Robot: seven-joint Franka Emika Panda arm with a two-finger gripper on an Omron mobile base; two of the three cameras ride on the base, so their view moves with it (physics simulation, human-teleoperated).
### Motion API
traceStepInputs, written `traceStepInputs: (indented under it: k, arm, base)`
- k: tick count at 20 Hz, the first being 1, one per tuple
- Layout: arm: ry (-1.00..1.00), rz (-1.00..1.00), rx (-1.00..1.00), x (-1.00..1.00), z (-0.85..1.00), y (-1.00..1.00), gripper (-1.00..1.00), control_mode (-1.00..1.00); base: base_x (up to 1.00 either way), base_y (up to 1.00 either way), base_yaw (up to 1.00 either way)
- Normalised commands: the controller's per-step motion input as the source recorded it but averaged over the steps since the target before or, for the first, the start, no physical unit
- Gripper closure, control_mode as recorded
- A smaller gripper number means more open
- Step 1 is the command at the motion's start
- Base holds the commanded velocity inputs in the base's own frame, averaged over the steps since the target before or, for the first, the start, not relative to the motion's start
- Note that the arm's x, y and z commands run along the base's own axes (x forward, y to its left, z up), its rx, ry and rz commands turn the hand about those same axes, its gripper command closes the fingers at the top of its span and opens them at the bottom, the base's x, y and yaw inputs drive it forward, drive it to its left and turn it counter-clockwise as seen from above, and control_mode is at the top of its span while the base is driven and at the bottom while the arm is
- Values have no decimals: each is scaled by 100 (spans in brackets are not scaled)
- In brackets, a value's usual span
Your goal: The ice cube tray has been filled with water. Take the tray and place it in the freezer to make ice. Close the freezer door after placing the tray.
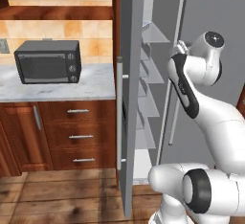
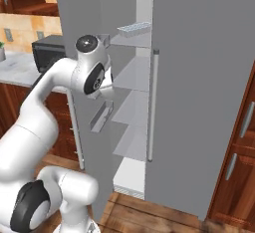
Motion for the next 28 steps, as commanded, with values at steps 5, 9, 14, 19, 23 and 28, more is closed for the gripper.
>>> traceStepInputs:
  k: [5, 9, 14, 19, 23, 28]
  arm:
    - [0, 2, -13, -12, 0, 44, -100, -100]
    - [0, 24, -11, -60, 0, 19, -100, -100]
    - [-13, 34, -3, -97, 2, 0, -100, -100]
    - [-5, 37, -13, -44, 0, 35, -100, -100]
    - [0, 37, -40, -7, 1, 68, -100, -100]
    - [3, 32, -49, -2, 3, 83, -100, -100]
  base:
    - [0, 0, 0]
    - [0, 0, 0]
    - [0, 0, 0]
    - [0, 0, 0]
    - [0, 0, 0]
    - [0, 0, 0]
